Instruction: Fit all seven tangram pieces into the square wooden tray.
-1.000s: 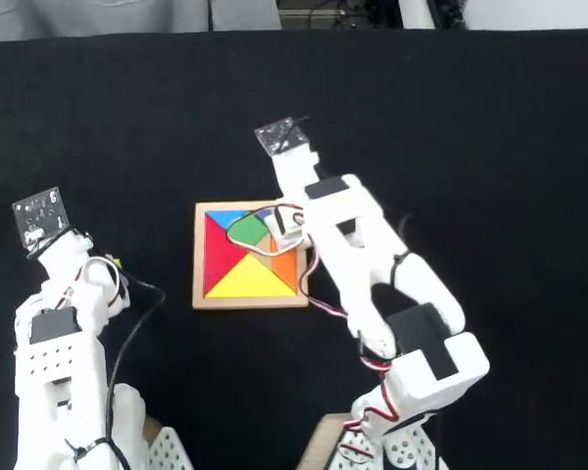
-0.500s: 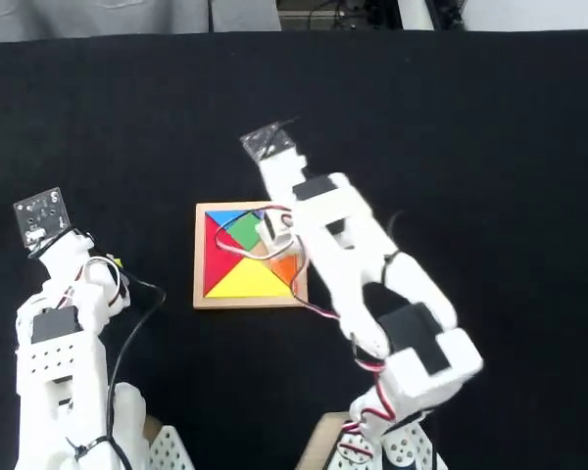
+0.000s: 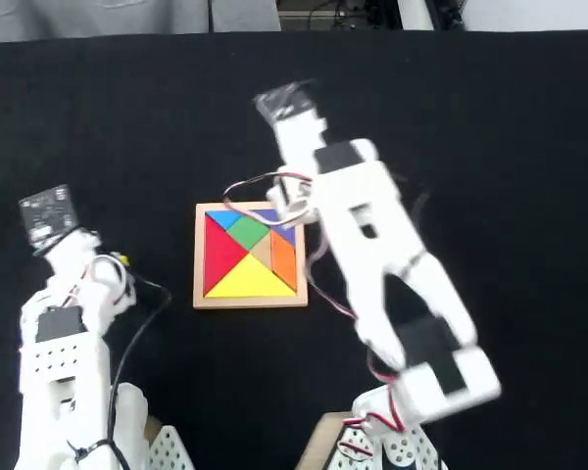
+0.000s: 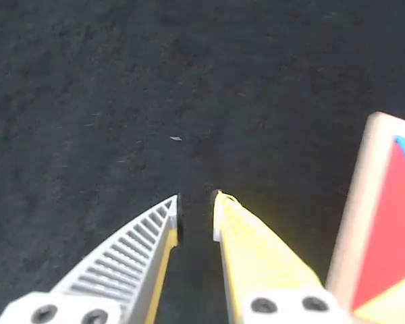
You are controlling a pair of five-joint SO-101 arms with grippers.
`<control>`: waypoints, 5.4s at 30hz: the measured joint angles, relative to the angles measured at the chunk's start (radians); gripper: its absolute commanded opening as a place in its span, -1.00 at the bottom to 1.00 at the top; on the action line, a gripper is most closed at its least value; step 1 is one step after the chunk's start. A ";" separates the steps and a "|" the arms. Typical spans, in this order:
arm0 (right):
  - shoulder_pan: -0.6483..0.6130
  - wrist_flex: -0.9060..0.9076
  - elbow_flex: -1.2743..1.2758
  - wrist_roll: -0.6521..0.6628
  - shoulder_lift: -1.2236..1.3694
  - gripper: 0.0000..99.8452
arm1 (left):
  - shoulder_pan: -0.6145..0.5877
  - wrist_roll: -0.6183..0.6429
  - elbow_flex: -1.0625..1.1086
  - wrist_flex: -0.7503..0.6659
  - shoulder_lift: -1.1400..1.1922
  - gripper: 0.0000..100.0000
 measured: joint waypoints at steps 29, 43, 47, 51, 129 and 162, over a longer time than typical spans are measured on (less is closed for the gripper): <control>0.242 -0.299 0.354 0.169 -1.289 -0.70 | 0.187 -0.192 -0.816 0.186 -0.157 -0.65; 0.236 -0.655 1.201 0.196 -1.854 -0.92 | 0.187 -0.196 0.017 -0.077 -0.825 -0.64; 0.290 -0.783 1.344 0.232 -1.854 -0.92 | 0.187 -0.201 0.261 -0.279 -0.802 -0.64; 0.379 -0.888 1.468 0.235 -1.854 -0.92 | 0.187 -0.201 0.354 -0.391 -0.743 -0.64; 0.321 0.069 1.514 0.074 -1.855 -0.93 | 0.215 -0.049 0.361 0.502 -0.713 -0.65; 0.321 0.069 1.516 0.074 -1.855 -0.93 | 0.215 -0.049 0.361 0.502 -0.713 -0.65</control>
